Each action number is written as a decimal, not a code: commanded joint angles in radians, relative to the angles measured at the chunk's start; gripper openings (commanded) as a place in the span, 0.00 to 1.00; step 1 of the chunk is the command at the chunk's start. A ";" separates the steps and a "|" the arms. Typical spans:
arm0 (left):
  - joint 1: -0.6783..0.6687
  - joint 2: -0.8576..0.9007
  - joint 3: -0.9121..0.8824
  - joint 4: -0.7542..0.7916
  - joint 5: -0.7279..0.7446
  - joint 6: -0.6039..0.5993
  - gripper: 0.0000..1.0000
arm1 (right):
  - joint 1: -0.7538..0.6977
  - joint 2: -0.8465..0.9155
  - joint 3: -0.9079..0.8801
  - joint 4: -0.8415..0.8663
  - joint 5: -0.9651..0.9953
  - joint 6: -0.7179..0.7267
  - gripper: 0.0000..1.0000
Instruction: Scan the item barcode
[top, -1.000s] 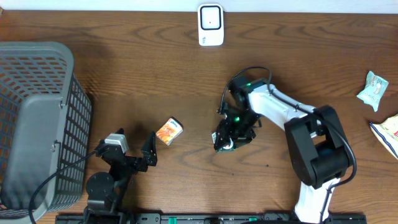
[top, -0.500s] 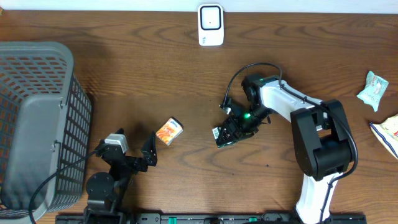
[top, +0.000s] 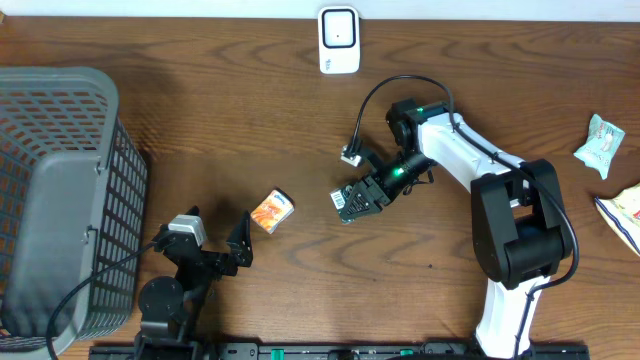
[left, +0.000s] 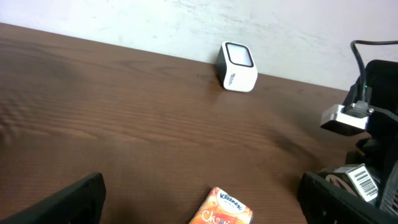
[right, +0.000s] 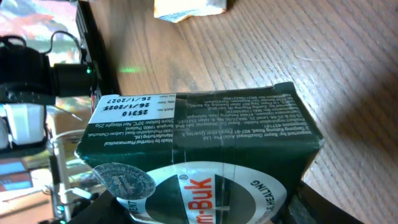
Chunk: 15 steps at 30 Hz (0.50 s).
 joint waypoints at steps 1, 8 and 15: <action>0.002 -0.002 -0.016 -0.026 0.006 0.017 0.98 | -0.003 0.003 0.021 -0.005 -0.041 -0.116 0.09; 0.002 -0.002 -0.016 -0.026 0.006 0.017 0.98 | -0.002 0.003 0.021 0.015 0.060 -0.113 0.22; 0.002 -0.002 -0.016 -0.027 0.006 0.017 0.98 | 0.021 0.003 0.027 0.034 0.352 0.080 0.22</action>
